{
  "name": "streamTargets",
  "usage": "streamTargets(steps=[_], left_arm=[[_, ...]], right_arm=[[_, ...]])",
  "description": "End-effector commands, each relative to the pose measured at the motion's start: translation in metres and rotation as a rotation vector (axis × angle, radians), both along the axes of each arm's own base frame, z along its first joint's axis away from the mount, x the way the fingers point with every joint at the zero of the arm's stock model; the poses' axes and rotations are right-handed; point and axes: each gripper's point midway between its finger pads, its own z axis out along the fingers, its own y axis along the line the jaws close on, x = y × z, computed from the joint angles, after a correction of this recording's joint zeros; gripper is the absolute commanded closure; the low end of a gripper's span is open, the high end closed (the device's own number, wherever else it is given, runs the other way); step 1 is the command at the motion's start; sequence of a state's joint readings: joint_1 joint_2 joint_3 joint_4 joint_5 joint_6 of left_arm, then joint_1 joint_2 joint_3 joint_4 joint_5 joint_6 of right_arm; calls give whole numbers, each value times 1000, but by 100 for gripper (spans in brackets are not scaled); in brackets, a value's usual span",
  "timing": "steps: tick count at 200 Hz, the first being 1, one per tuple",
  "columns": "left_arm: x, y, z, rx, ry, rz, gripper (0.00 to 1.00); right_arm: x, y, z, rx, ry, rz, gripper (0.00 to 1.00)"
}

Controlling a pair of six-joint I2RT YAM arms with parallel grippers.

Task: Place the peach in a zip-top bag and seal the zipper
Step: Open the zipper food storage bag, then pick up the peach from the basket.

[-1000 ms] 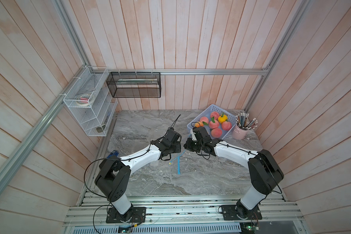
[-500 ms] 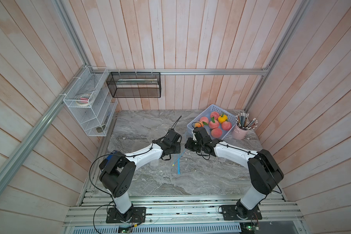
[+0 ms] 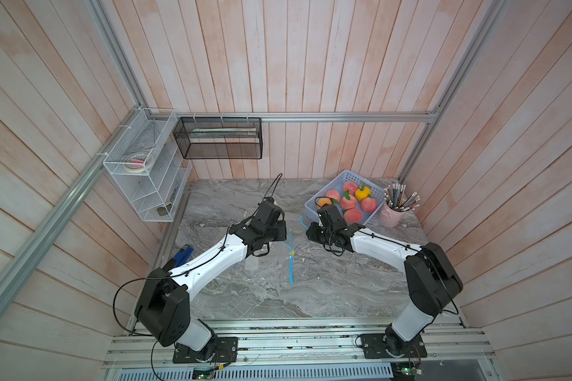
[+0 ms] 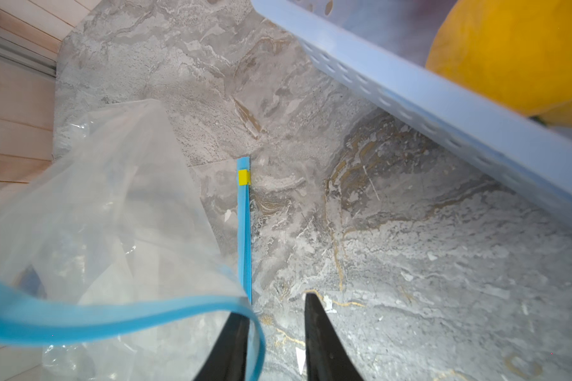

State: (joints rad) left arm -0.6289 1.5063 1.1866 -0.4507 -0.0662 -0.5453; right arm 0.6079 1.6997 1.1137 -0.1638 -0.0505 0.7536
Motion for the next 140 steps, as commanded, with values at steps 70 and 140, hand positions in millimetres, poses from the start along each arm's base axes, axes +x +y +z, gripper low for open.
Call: streamTargets(steps=[70,140], left_arm=[[-3,7,-14,-69,84,-14,100],[-2,9,-42,-154,171,-25,98]], right_arm=[[-6,-1,102,282,-267,152,38],[1,-96,94,165,-331,-90,26]])
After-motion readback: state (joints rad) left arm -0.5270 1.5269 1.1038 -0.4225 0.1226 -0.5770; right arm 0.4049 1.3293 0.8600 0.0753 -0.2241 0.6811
